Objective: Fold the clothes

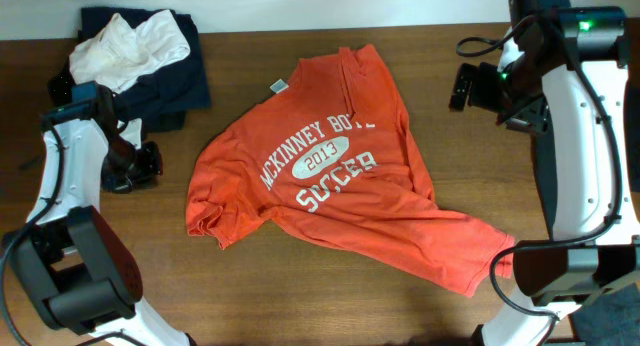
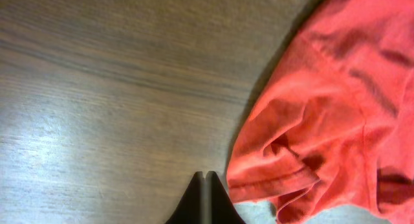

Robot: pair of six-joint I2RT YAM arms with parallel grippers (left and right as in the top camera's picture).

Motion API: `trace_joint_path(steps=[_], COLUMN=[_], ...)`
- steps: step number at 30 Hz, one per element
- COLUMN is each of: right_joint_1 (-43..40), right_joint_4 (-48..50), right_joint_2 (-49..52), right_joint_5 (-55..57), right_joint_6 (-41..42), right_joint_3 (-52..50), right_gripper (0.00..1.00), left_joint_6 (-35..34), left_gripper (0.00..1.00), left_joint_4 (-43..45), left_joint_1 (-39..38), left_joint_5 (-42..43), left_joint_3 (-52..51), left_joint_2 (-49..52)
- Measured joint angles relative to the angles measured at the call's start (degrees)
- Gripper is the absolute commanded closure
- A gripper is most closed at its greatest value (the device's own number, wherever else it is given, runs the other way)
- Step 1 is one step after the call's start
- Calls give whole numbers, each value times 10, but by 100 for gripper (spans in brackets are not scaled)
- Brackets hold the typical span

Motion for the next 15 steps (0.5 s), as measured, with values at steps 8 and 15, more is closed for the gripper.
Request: trace_joint_path(steps=[8, 15], right_joint_1=[0, 0], right_joint_4=[0, 1], right_joint_2=[0, 0], right_joint_5=[-10, -10], right_joint_6=[0, 0], right_joint_3=[0, 0], right_gripper=[1, 1], left_joint_6=[-6, -6], left_gripper=[55, 46], left_joint_4=[9, 87], left_joint_1=[-56, -87], left_joint_5=[17, -49], left_joint_3=[-94, -157], left_joint_2=[0, 0])
